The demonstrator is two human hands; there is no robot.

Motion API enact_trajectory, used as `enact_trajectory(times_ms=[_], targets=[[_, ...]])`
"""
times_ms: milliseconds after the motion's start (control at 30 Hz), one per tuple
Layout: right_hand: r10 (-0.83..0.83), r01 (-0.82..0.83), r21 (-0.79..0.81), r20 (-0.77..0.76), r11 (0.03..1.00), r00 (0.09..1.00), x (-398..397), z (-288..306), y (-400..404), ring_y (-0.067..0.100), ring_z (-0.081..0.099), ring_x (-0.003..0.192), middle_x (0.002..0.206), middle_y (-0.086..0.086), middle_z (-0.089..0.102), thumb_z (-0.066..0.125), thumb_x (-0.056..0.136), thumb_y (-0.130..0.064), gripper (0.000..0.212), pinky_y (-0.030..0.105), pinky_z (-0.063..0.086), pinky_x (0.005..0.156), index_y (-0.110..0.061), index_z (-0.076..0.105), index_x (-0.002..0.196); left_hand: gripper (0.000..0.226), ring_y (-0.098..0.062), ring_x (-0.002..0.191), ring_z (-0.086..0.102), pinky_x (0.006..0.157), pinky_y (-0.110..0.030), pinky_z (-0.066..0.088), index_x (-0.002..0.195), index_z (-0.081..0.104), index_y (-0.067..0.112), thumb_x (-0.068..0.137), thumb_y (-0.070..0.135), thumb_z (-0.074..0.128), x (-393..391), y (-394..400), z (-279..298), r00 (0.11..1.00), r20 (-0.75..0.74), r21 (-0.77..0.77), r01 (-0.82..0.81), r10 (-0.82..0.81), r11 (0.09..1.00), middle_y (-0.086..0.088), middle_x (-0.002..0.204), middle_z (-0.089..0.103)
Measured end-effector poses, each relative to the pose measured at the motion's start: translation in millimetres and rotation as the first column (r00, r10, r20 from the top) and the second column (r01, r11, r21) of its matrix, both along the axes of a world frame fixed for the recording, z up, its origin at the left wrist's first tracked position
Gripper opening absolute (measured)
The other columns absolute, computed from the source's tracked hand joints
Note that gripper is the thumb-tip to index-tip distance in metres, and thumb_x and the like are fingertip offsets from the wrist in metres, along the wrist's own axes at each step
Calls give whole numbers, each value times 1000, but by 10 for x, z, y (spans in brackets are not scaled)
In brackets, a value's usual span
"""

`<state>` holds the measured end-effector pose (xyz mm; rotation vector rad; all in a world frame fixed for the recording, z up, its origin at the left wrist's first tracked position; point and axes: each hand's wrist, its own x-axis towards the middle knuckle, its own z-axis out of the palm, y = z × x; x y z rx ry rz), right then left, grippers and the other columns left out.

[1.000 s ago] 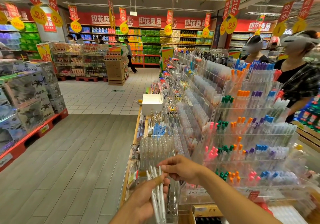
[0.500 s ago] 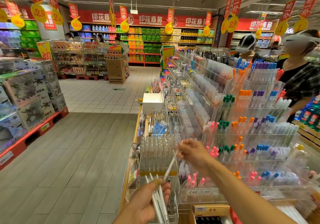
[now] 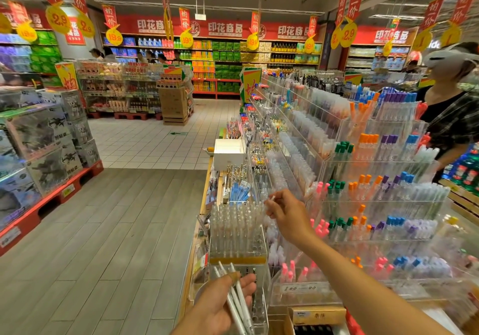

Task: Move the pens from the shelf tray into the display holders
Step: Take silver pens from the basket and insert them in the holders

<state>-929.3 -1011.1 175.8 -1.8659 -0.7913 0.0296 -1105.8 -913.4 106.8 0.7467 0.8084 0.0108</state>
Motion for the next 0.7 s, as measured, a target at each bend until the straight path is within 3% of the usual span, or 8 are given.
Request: enact_trajectory(times_ms=[100, 333, 533, 700], targets=[[-2, 6, -57, 69, 998, 998, 37, 47, 57, 5, 62, 69, 78, -5, 65, 55, 99, -21, 10, 18, 49, 63, -27, 52, 92, 12, -28, 63, 72, 56, -33, 53, 111, 55, 1, 102, 8, 49, -9, 16, 0, 1000, 9, 11, -3, 3, 1000, -23, 96, 75], [12, -7, -98, 51, 995, 999, 80, 98, 93, 14, 64, 75, 81, 0, 66, 54, 99, -20, 12, 28, 54, 68, -27, 51, 90, 15, -28, 53, 68, 42, -30, 53, 112, 55, -2, 98, 5, 55, -22, 49, 3, 1000, 28, -26, -3, 4, 1000, -26, 96, 74], [95, -91, -211, 7, 973, 995, 83, -58, 48, 15, 65, 71, 77, 1, 67, 58, 97, -17, 11, 35, 58, 73, -23, 52, 90, 15, -24, 47, 63, 37, -27, 49, 101, 64, -9, 94, 4, 61, -15, 102, 6, 998, 42, -24, -38, 39, 999, -24, 80, 73], [87, -71, -293, 41, 953, 995, 50, -142, 91, 20, 68, 77, 81, 1, 68, 59, 97, -21, 4, 41, 58, 76, -17, 58, 95, 25, -20, 47, 61, 38, -26, 50, 75, 76, -9, 90, 8, 65, -8, 126, 15, 996, 78, -33, -41, 43, 999, -20, 73, 69]])
